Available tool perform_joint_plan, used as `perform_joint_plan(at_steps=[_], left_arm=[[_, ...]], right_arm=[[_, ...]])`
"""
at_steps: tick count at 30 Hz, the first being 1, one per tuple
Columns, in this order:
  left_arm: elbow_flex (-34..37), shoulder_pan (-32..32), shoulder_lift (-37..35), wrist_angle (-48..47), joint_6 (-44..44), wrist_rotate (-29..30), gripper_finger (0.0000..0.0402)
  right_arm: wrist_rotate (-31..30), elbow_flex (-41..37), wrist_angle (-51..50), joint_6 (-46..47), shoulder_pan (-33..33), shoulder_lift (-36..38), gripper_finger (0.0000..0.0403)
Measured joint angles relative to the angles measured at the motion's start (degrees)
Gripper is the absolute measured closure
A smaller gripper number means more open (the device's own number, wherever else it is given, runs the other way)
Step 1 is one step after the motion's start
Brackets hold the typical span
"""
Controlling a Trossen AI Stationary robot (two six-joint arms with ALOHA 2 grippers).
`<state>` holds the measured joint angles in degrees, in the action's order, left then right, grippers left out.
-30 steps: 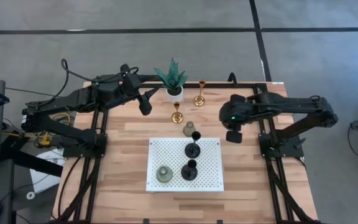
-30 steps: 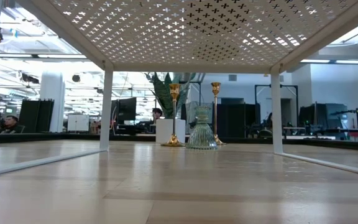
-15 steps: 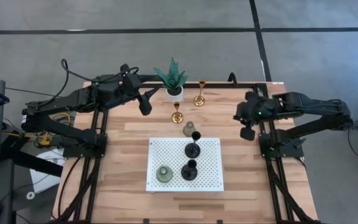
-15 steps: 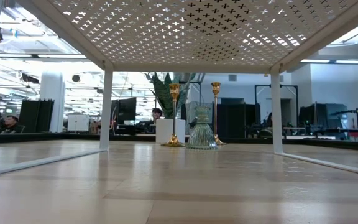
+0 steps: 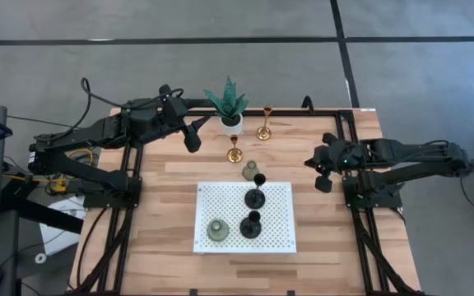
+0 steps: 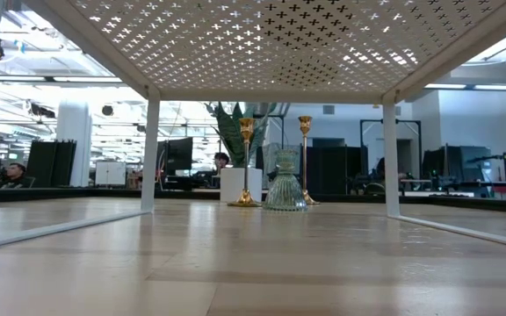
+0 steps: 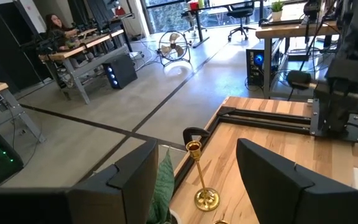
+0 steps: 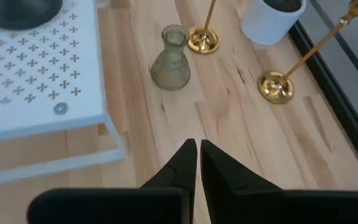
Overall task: Pick & Place candle stick holders
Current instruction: Put the top gold candle holder on the shelf
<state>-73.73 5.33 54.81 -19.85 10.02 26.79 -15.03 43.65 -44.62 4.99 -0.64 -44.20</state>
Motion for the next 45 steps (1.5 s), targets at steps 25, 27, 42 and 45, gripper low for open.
perform_joint_plan(at_steps=[25, 27, 42, 45], left_arm=[[0.0, 0.0, 0.0, 0.2, 0.0, 0.0, 0.0183], [0.0, 0.0, 0.0, 0.2, 0.0, 0.0, 0.0183], [0.0, 0.0, 0.3, 0.1, 0.2, 0.2, 0.0183], [0.0, 0.0, 0.3, 0.1, 0.2, 0.2, 0.0183]], right_arm=[[0.0, -26.1, 49.0, 2.6, 15.5, 0.7, 0.0371], [0.0, -26.1, 52.6, 2.6, 16.9, -1.3, 0.0363], [3.2, -26.0, 77.9, -0.5, 22.7, -20.9, 0.0198], [3.1, -24.7, 79.7, 0.4, 24.1, -23.5, 0.0165]])
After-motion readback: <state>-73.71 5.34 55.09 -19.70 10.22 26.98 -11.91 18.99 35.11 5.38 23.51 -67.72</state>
